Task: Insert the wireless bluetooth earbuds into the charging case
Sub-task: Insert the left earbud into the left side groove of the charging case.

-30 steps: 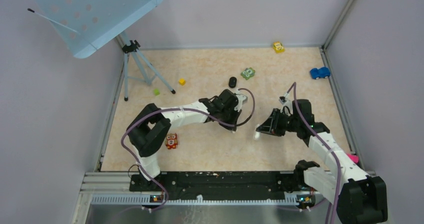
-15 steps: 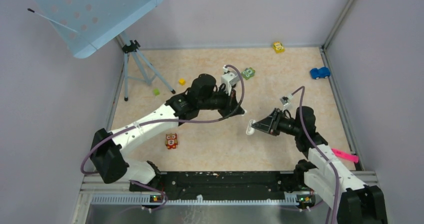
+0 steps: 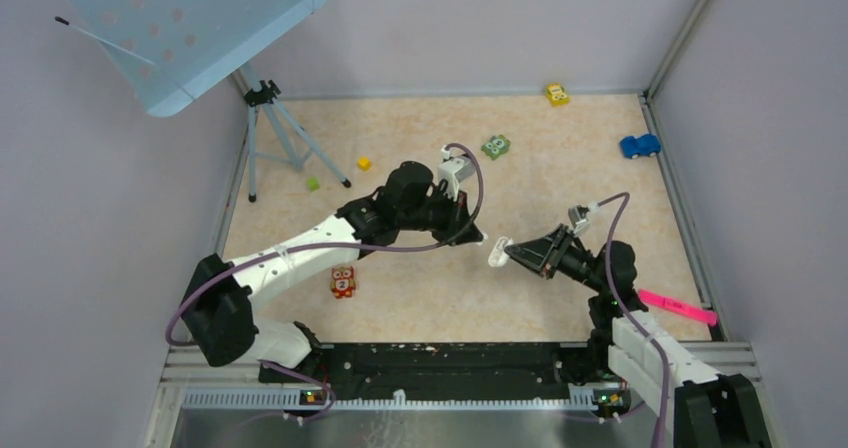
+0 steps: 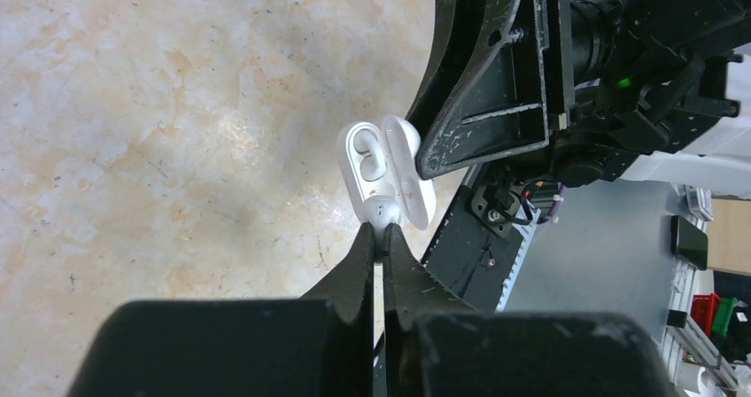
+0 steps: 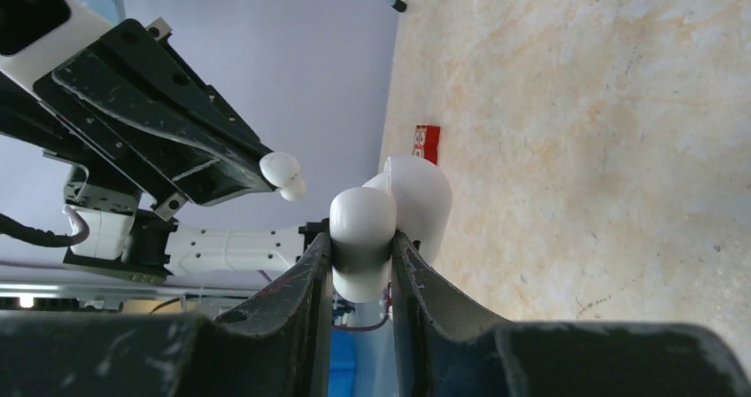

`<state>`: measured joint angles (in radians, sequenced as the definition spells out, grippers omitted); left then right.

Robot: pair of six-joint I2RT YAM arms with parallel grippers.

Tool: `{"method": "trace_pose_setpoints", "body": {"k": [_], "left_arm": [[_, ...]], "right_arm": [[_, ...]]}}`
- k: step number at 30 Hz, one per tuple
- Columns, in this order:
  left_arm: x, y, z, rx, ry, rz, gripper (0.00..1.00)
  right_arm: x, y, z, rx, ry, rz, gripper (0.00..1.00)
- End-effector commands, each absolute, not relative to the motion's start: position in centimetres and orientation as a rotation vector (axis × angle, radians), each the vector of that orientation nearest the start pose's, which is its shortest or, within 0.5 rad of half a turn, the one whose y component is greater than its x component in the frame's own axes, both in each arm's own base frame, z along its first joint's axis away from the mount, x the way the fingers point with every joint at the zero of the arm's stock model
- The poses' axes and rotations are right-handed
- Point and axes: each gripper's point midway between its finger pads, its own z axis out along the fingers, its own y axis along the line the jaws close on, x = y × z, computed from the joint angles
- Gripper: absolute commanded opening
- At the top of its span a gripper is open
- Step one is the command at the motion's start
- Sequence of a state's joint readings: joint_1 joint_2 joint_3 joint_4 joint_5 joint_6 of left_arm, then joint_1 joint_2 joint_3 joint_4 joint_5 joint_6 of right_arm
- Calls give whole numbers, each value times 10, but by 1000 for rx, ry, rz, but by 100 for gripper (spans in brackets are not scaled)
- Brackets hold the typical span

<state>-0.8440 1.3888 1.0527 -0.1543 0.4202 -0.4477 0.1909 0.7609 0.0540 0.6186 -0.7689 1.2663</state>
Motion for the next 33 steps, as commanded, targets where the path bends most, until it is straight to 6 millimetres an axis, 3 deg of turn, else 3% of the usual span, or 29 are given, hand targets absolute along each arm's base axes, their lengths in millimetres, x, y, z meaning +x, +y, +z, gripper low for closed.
{"method": "trace_pose_setpoints", "body": {"k": [1,6,18,33], "left_arm": [[201,-371,217,724,2076,-1250,0],[201,-376,209,750,2095,-1239,0],[201,-396,220,811,2035,-1194,0],[197,-392,214,765,2063,-1141,0]], "right_arm": [[198,186,194,320,1727,1717,0],[203,187,204,284,1720,1695,0],[200,187,209,279,1702,1713,0],[202,185,211,295,1679,1711,0]]}}
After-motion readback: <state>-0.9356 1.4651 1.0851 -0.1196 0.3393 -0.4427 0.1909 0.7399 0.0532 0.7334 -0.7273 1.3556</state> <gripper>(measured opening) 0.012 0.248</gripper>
